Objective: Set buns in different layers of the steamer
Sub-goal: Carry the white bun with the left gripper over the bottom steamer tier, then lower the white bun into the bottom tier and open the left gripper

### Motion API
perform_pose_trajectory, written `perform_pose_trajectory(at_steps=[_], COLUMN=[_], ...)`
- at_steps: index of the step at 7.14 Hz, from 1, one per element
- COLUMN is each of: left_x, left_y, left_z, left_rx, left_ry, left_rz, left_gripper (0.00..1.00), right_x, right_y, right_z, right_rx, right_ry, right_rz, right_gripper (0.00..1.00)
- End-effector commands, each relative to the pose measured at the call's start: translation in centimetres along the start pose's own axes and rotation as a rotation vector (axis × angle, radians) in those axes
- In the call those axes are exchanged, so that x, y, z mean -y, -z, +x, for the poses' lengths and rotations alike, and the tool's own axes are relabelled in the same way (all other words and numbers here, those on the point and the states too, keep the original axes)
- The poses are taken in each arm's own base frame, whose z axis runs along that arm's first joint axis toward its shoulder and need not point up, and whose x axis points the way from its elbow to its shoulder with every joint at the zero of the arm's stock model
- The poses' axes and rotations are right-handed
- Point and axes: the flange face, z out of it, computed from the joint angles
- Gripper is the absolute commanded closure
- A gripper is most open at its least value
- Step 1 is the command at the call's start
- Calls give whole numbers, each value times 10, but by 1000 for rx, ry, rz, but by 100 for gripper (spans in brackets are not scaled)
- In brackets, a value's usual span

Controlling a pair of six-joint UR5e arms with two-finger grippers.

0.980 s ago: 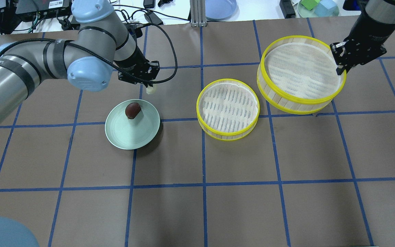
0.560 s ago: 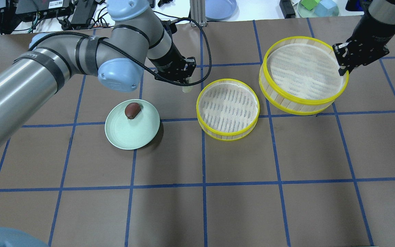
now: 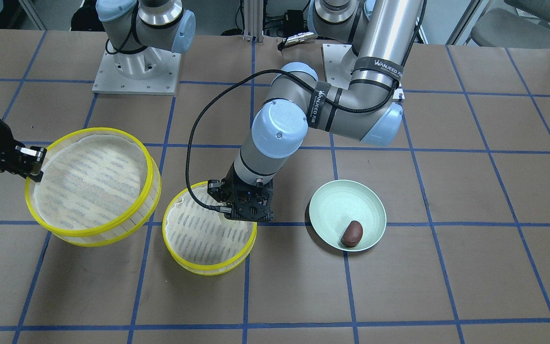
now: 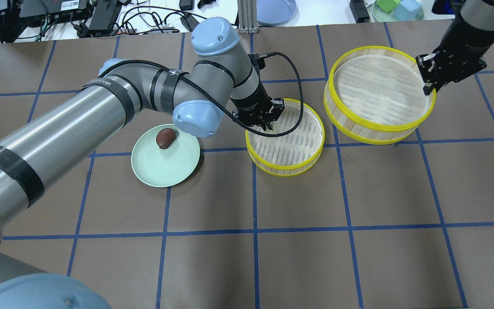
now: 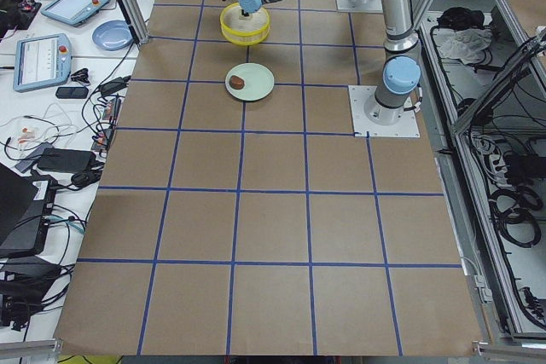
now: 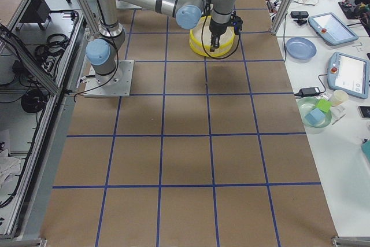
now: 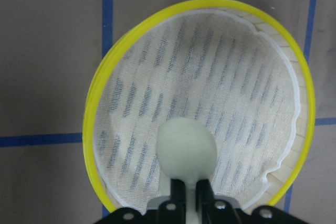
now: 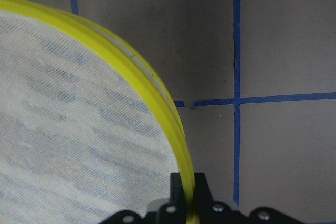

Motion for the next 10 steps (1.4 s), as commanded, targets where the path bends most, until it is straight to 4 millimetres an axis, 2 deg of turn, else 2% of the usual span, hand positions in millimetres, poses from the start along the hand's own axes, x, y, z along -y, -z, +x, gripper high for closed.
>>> perform_pose_trajectory(at_steps=[1, 2, 5, 6, 7, 8, 9, 10], left_x=[-11, -11, -11, -10, -3, 12, 21, 23], left_y=[-22, -21, -16, -9, 1, 12, 31, 41], left_z=[5, 5, 5, 2, -14, -52, -84, -113], left_rx=[-1, -4, -5, 3, 102, 212, 217, 241], left_ry=[35, 52, 42, 21, -38, -39, -22, -76], left_rz=[-3, 0, 13, 29, 76, 108, 120, 102], left_gripper=[21, 10, 7, 0, 0, 0, 0, 0], right_x=[0, 0, 2, 4, 6, 7, 9, 9], right_y=[0, 0, -5, -5, -9, -10, -18, -30], right_z=[0, 0, -3, -6, -7, -12, -48, -96], right_rx=[-2, -2, -6, -7, -6, -2, -3, -11], right_ry=[-1, -1, -6, -7, -9, -17, -8, 0], right_rz=[-1, -1, -8, -3, -6, -7, -14, -30], right_gripper=[100, 100, 100, 100, 100, 100, 100, 100])
